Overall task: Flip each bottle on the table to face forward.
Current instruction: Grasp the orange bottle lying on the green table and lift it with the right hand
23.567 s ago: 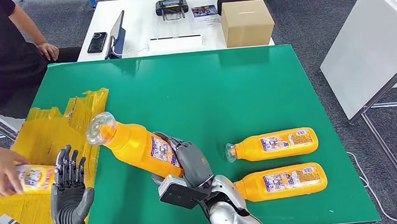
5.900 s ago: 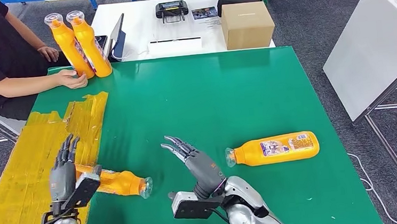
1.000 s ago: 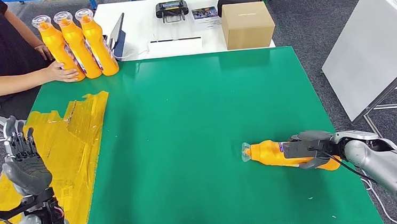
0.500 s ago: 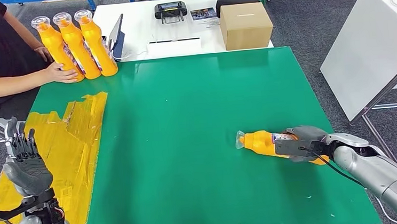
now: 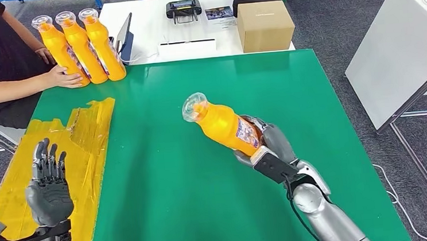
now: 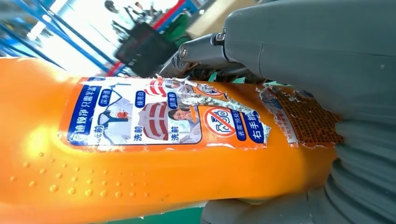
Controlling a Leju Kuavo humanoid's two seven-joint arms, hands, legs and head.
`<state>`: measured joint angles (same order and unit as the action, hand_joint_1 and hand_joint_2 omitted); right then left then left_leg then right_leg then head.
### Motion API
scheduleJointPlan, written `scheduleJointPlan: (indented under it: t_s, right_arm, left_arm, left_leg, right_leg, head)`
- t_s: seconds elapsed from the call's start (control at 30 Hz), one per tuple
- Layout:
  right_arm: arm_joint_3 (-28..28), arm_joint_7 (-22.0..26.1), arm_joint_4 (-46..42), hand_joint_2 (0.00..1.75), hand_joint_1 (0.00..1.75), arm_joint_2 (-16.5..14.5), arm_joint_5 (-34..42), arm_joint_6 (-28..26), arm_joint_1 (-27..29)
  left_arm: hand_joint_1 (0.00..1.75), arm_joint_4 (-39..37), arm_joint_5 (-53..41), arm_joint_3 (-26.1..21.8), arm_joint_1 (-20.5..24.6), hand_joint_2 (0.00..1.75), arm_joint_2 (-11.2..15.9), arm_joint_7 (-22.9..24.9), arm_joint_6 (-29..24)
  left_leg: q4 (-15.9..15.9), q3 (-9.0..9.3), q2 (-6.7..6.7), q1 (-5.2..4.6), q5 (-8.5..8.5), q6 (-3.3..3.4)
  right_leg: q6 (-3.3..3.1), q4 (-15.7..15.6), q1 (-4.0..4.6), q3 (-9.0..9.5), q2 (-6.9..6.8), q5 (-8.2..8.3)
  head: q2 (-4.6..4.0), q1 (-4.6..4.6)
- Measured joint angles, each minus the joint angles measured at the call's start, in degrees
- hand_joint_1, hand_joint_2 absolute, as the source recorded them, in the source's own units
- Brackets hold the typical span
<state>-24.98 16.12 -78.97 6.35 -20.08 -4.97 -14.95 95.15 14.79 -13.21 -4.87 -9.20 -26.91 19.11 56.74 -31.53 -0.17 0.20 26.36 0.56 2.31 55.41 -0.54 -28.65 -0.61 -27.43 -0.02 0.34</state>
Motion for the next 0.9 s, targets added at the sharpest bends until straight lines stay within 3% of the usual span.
scheduleJointPlan:
  t_s: [0.17, 0.47, 0.9]
  right_arm:
    - [-0.1, -0.1, -1.1, 1.75, 1.75, -5.9, -0.6, 0.5, -0.5]
    - [-4.7, -2.3, 0.0, 1.75, 1.75, -12.1, -1.7, 1.9, -2.9]
    - [-10.1, -3.9, 4.0, 1.75, 1.75, -16.1, -2.3, 2.9, -6.4]
  left_arm:
    - [0.00, 0.8, -0.4, 3.5, -0.6, 1.75, 0.0, 0.4, -0.5]
    - [0.00, 2.2, -0.4, 8.6, -1.6, 1.75, -0.4, 1.0, 0.1]
    - [0.00, 2.5, -0.4, 12.1, -1.9, 1.75, -0.7, 1.4, 0.9]
  left_leg:
    - [0.0, 0.01, -0.02, -0.07, -0.02, 0.02]
    - [0.0, 0.00, -0.02, -0.08, -0.02, 0.03]
    - [0.0, -0.04, -0.01, -0.08, -0.02, 0.03]
  right_leg:
    - [0.03, 0.0, -0.08, 0.02, -0.01, 0.03]
    - [0.03, 0.0, -0.08, -0.01, -0.01, 0.03]
    - [0.03, 0.0, -0.08, -0.03, 0.00, 0.03]
  head:
    - [0.00, -0.01]
    - [0.00, -0.01]
    - [0.00, 0.01]
